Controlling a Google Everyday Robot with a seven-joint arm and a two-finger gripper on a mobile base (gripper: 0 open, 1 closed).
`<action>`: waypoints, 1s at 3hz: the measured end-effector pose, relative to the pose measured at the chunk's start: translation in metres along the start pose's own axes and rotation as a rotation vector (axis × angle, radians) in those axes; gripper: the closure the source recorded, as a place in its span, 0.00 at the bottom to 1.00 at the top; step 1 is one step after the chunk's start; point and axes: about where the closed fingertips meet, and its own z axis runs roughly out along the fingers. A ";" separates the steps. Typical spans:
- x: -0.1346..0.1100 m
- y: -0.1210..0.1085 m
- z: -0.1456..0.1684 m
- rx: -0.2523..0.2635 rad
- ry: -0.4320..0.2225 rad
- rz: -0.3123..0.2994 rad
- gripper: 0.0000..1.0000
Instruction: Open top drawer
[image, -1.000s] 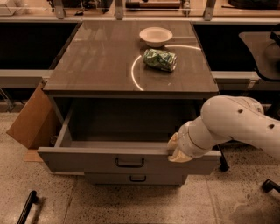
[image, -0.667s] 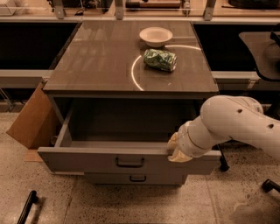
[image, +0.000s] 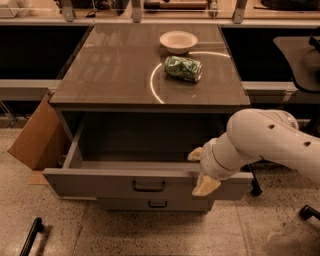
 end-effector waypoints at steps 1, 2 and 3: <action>-0.001 0.000 0.000 0.000 0.001 -0.002 0.00; 0.000 0.004 0.005 -0.026 0.005 -0.012 0.00; 0.000 0.004 0.005 -0.027 0.005 -0.013 0.00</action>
Offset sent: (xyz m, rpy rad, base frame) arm -0.0054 0.0020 -0.0135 -0.0177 0.0493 0.0367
